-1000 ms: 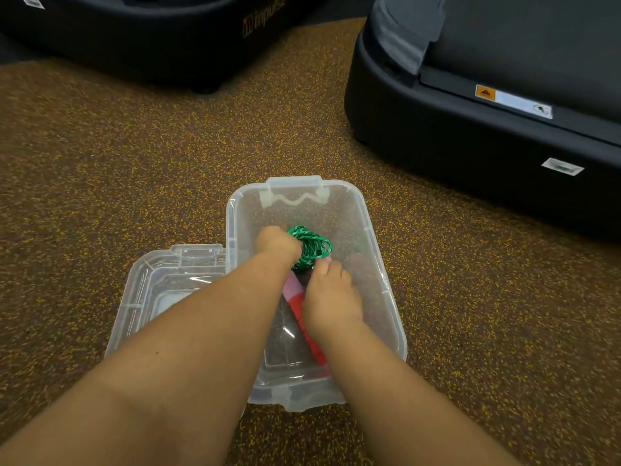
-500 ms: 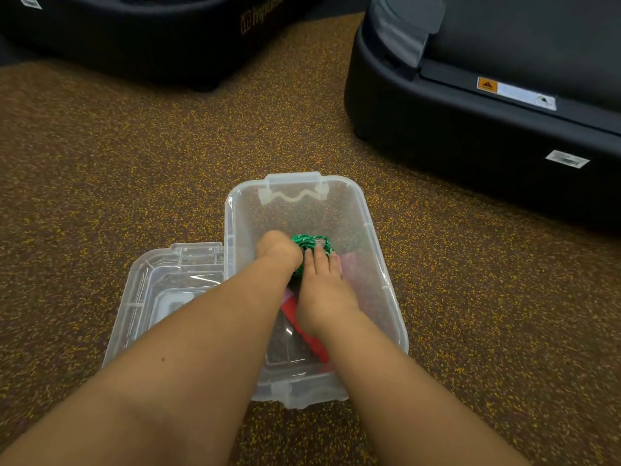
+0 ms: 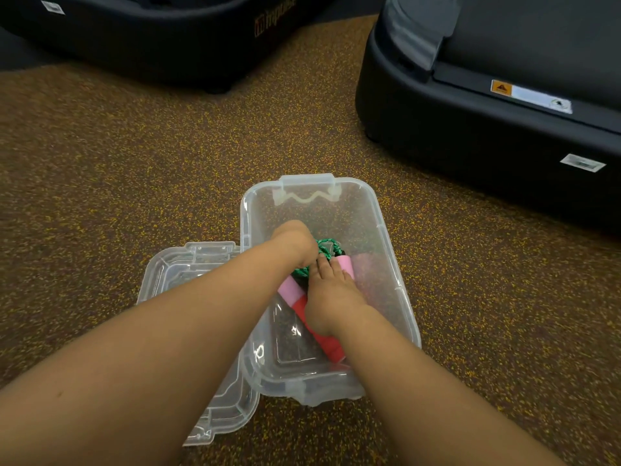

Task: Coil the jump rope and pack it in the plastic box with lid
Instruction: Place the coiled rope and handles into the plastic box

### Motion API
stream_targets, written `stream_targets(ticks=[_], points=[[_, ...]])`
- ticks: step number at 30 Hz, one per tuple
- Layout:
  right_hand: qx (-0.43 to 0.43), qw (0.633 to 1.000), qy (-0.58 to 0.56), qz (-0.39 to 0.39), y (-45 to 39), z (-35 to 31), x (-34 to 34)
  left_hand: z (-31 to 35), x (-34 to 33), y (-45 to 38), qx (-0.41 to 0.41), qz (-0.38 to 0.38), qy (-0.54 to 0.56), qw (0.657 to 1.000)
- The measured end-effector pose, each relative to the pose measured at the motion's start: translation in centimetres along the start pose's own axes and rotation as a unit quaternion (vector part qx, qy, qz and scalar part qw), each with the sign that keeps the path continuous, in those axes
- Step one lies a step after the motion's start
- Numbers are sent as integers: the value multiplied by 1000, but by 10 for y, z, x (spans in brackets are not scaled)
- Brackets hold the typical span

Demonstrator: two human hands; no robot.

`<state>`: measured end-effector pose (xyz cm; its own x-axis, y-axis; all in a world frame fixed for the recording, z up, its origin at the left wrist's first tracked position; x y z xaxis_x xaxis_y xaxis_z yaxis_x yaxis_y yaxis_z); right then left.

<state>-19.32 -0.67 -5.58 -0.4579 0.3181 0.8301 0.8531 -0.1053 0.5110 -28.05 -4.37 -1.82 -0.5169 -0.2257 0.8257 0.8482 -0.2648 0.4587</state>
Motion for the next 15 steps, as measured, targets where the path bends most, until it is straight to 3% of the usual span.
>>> stream_targets(ticks=[4,8,10,12,15], points=[[-9,996,-76,36,15,-2,21,3,9,8,-36,11,93,995],[-19,980,-161,114,35,-4,49,7,41,38,-256,141,141,946],[-20,969,-182,163,43,-8,59,-8,64,56,-315,221,150,911],[7,961,-181,210,55,-22,68,-39,85,69,-308,287,161,893],[91,946,-153,272,79,-60,78,-96,97,80,-237,322,155,903]])
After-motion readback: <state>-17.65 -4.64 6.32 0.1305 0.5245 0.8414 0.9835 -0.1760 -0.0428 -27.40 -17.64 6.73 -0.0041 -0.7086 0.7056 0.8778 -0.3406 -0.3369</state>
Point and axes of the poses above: each hand's wrist, its own y-axis away from the middle knuckle, its own x-axis out of the back of the hand, z = x × y, the point moved 6 cm from there along -y, towards the middle knuckle, and after that the axes turned 3 degrees about z, right-handed, at the moved point
